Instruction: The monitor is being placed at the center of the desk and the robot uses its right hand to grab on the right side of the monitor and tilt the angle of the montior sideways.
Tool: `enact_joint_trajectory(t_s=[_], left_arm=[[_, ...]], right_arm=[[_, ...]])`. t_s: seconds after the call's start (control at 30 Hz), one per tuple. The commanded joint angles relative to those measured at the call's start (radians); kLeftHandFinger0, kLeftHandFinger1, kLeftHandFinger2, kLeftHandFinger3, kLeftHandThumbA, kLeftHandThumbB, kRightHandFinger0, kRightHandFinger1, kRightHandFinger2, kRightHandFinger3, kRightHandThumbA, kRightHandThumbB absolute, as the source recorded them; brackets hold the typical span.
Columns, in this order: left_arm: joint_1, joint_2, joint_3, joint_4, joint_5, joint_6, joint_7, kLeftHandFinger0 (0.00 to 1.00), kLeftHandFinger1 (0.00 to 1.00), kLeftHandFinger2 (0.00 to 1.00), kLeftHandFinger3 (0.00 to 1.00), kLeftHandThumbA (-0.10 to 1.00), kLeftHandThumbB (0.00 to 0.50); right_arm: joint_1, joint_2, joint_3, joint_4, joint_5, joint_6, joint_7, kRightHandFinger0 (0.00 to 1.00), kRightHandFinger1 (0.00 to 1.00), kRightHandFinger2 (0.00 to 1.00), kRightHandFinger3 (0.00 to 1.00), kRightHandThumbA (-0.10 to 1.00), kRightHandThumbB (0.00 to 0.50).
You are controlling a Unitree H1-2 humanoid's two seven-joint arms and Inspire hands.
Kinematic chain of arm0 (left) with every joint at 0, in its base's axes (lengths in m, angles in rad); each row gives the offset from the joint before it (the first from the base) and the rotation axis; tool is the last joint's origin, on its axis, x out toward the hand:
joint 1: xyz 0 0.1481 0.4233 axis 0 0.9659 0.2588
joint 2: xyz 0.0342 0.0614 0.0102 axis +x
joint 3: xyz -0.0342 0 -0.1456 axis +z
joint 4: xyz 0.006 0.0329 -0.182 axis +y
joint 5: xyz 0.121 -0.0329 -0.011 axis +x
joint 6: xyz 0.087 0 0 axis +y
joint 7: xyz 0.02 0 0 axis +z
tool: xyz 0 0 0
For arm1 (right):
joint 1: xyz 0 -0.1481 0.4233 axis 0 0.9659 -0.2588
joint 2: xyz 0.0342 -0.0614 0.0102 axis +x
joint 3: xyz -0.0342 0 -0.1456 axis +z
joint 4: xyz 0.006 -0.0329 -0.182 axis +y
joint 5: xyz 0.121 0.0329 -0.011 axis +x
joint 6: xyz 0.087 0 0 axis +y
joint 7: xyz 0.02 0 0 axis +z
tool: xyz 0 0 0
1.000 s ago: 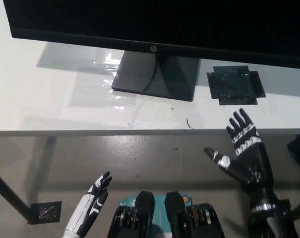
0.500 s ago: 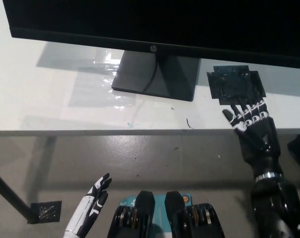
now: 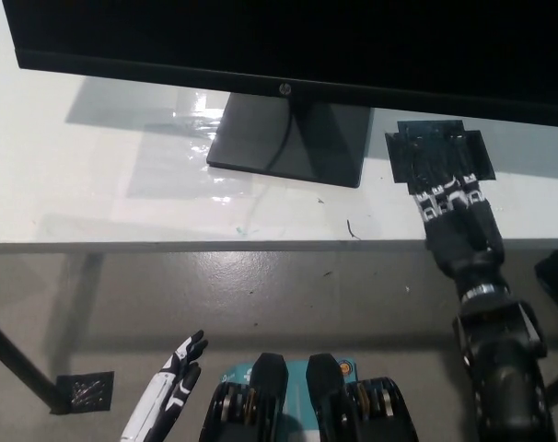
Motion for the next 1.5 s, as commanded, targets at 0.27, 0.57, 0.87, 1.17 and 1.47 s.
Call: enact_joint_trajectory(t_s=[0.27, 0.57, 0.87, 1.17, 1.47], left_arm=[[0.002, 0.015, -0.011, -0.037, -0.001, -0.060, 0.007, 1.00, 1.00, 1.00, 1.00, 1.00, 0.335], [-0.001, 0.014, -0.005, -0.034, -0.014, -0.060, -0.003, 1.00, 1.00, 1.00, 1.00, 1.00, 0.326], [-0.005, 0.016, -0.008, -0.033, -0.002, -0.060, 0.009, 1.00, 1.00, 1.00, 1.00, 1.00, 0.329], [-0.004, 0.013, -0.006, -0.030, -0.008, -0.060, 0.005, 1.00, 1.00, 1.00, 1.00, 1.00, 0.331], [-0.007, 0.015, -0.007, -0.032, -0.007, -0.060, 0.006, 1.00, 1.00, 1.00, 1.00, 1.00, 0.324]], right_arm=[[-0.201, -0.001, -0.127, 0.207, 0.043, 0.066, 0.181, 1.00, 1.00, 1.00, 1.00, 1.00, 0.380], [-0.305, -0.032, -0.167, 0.366, -0.004, 0.030, 0.226, 1.00, 1.00, 1.00, 1.00, 1.00, 0.392], [-0.369, -0.053, -0.200, 0.477, -0.043, -0.006, 0.243, 1.00, 1.00, 1.00, 1.00, 1.00, 0.396], [-0.409, -0.069, -0.231, 0.576, -0.076, -0.032, 0.281, 1.00, 1.00, 1.00, 1.00, 1.00, 0.384], [-0.440, -0.079, -0.256, 0.645, -0.103, -0.051, 0.297, 1.00, 1.00, 1.00, 1.00, 1.00, 0.378]])
